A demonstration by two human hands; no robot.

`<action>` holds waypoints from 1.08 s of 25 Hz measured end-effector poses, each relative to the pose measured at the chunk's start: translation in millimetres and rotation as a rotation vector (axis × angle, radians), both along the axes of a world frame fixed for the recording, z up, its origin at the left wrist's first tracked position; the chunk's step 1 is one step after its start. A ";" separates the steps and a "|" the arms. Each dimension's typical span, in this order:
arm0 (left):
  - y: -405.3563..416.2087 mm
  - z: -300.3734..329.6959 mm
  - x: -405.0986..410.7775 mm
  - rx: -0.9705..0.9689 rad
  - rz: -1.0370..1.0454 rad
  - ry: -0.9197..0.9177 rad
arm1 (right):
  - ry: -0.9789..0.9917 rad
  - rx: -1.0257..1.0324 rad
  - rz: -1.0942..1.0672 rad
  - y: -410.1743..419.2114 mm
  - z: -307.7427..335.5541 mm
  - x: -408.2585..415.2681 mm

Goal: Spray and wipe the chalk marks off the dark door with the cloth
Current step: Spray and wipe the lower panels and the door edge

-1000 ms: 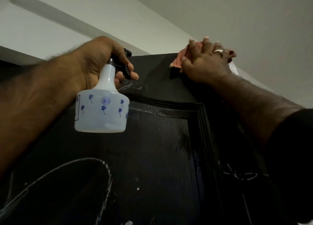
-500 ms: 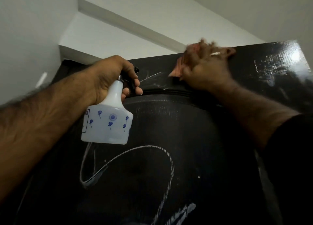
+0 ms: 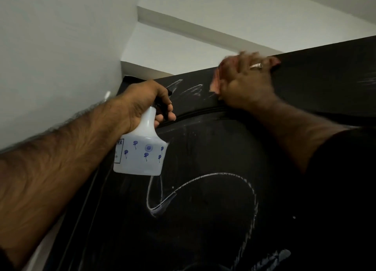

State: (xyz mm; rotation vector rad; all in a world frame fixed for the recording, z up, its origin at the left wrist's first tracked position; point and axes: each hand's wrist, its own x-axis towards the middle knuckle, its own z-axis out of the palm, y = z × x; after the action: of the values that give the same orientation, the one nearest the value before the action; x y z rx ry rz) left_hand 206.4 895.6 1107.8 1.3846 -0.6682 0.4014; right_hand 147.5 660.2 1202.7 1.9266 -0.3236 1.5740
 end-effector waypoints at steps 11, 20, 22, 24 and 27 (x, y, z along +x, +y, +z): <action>39.6 -12.5 25.7 -0.030 0.167 0.065 | 0.026 -0.004 -0.009 5.7 41.4 22.6; 71.5 -20.4 50.8 -0.039 0.349 0.080 | 0.562 -0.522 0.051 82.9 -30.3 107.3; 76.9 -26.5 58.0 -0.073 0.363 0.101 | 0.384 -0.443 0.046 69.7 1.4 96.8; 80.9 -35.6 67.2 -0.114 0.353 0.108 | 0.182 -0.247 0.021 68.4 30.2 95.9; 84.1 -47.7 78.0 -0.089 0.367 0.104 | 0.169 -0.114 -0.044 120.4 24.8 136.3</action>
State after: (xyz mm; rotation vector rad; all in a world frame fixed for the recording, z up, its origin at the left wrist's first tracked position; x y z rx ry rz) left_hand 284.4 979.8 1060.1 1.4334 -0.3052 0.6374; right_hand 283.9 780.6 1227.5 1.9347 -0.1994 1.3608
